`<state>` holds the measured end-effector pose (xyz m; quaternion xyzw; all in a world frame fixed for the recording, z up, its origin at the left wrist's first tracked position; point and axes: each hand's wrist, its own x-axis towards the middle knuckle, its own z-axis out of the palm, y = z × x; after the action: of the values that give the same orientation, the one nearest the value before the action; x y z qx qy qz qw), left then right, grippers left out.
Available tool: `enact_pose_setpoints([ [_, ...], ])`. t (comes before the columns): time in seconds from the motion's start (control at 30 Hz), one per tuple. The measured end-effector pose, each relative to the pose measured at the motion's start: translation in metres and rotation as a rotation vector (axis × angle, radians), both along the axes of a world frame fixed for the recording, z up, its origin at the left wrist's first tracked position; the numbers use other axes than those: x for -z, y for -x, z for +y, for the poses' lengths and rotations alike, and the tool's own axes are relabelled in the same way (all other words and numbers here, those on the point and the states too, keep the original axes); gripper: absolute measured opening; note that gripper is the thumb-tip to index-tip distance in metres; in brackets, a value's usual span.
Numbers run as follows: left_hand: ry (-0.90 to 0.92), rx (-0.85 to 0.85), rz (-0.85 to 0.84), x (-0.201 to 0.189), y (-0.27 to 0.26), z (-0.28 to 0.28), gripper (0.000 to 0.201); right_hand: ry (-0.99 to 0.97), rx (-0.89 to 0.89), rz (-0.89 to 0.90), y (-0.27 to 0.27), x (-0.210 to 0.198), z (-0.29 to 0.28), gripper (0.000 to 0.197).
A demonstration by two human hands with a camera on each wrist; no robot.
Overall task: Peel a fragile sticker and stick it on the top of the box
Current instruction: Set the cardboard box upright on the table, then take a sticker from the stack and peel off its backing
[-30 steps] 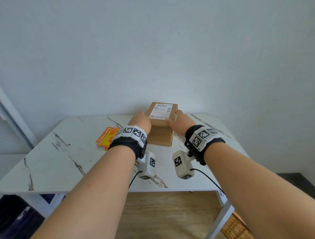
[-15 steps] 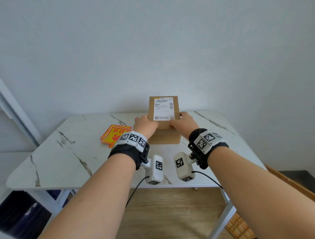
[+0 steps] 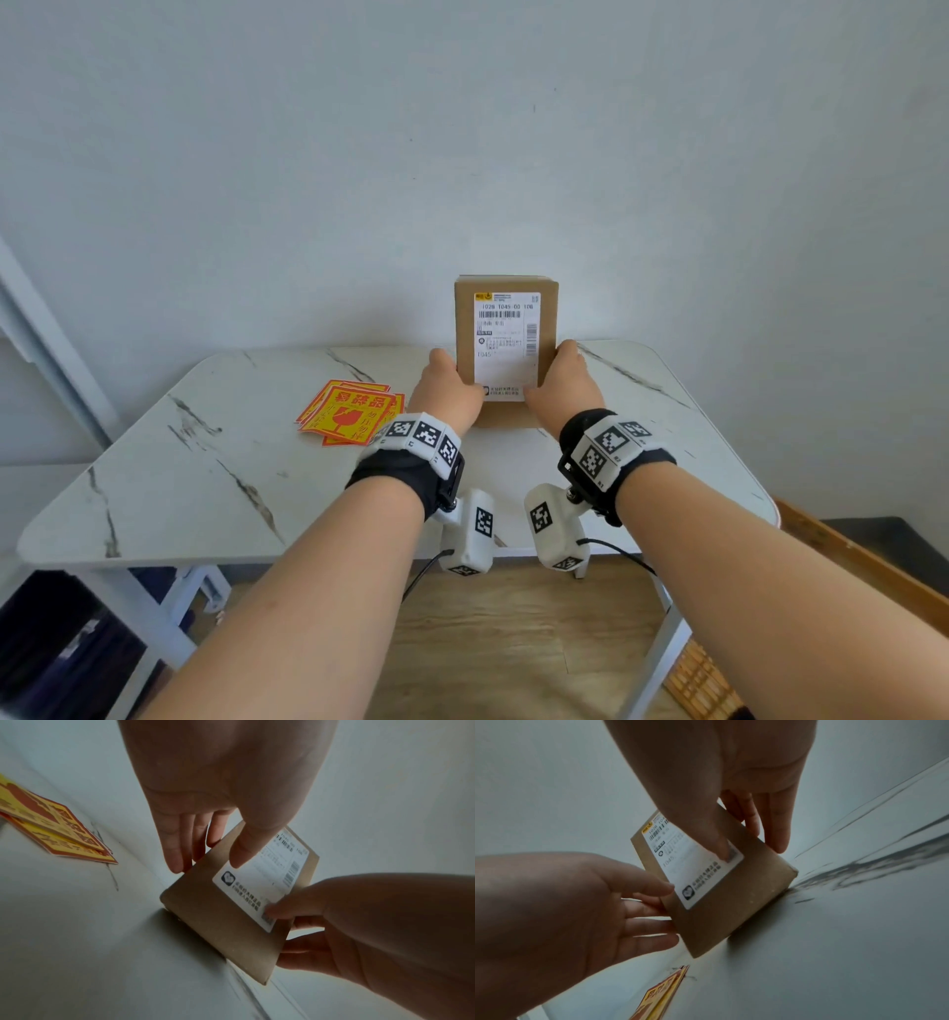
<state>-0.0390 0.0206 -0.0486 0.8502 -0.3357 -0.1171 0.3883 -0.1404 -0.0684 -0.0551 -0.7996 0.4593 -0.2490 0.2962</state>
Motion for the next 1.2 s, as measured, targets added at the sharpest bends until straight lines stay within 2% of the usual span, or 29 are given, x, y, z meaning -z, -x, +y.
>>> enact_pose_setpoints([
  [0.2, -0.187, 0.089, 0.045, 0.004, -0.001, 0.000, 0.043, -0.103, 0.046, 0.076, -0.001, 0.004, 0.004, 0.030],
  [0.37, -0.252, 0.088, -0.039, 0.000, -0.011, 0.007, 0.041, -0.105, 0.079, 0.148, 0.004, -0.003, 0.006, 0.035],
  [0.5, -0.266, 0.060, -0.076, -0.003, -0.020, 0.020, 0.013, -0.094, -0.028, 0.217, 0.002, -0.011, 0.017, 0.033],
  [0.57, -0.301, 0.051, -0.082, 0.001, -0.031, 0.029, 0.026, -0.084, -0.096, 0.230, -0.005, -0.013, 0.026, 0.030],
  [0.63, -0.339, 0.044, -0.074, 0.005, -0.043, 0.040, 0.025, -0.043, -0.164, 0.249, -0.014, -0.013, 0.035, 0.028],
  [0.73, -0.415, -0.037, -0.108, 0.009, -0.061, 0.062, 0.037, 0.009, -0.243, 0.283, -0.031, -0.013, 0.051, 0.021],
  [0.9, -0.436, -0.121, -0.132, 0.015, -0.091, 0.096, 0.041, 0.000, -0.346, 0.308, -0.067, -0.004, 0.073, 0.029],
  [1.07, -0.641, -0.035, -0.152, 0.025, -0.108, 0.107, 0.044, -0.030, -0.407, 0.372, -0.099, 0.002, 0.088, 0.033],
  [1.2, -0.692, 0.020, -0.188, 0.030, -0.111, 0.108, 0.042, -0.043, -0.462, 0.440, -0.111, 0.006, 0.093, 0.025],
])
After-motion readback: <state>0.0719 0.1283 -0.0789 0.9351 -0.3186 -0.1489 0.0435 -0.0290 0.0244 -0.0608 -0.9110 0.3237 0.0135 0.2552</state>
